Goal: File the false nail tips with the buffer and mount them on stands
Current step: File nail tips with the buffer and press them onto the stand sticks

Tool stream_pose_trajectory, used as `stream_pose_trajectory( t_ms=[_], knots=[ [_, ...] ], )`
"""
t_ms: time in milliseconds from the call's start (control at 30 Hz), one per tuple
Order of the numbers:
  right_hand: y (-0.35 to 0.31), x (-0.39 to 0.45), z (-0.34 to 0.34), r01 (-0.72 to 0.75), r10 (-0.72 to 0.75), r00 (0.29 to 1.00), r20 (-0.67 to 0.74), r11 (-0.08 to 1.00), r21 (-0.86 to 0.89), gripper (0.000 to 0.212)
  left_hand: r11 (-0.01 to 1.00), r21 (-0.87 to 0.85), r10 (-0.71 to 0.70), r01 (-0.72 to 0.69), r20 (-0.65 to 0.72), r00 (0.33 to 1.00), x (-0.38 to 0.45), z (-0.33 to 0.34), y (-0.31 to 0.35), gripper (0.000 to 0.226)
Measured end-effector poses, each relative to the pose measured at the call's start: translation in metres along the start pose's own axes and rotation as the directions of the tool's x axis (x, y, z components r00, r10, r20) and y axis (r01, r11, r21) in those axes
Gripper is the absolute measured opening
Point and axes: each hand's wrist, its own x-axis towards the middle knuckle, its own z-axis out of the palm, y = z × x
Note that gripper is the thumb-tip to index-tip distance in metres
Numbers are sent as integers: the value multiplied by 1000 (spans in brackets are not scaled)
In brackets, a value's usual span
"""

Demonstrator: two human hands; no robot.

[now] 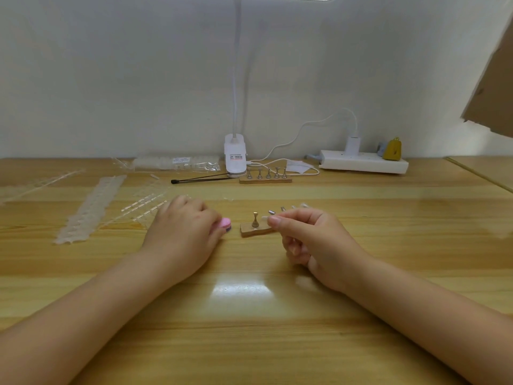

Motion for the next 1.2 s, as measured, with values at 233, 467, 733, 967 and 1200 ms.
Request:
stream_pose_trajectory(
  t_ms=[233,467,733,967,1200],
  knots=[
    [-3,-2,2,-84,81,995,54,995,57,9,966,-229,73,-122,-210,975,-4,-4,6,9],
    [-5,-2,2,-143,132,977,168,988,55,16,737,-84,517,-671,-571,638,-14,-19,37,28],
    [-8,-2,1,-189,163,950,266,979,73,10,781,22,521,-624,-573,633,-12,-18,21,41],
    [-9,-2,1,-200,179,952,250,978,63,19,801,-10,498,-599,-544,675,-11,-16,22,39],
    [-7,-2,4,-152,146,951,272,988,3,11,739,-18,541,-673,-579,610,-16,-12,40,36]
  ],
)
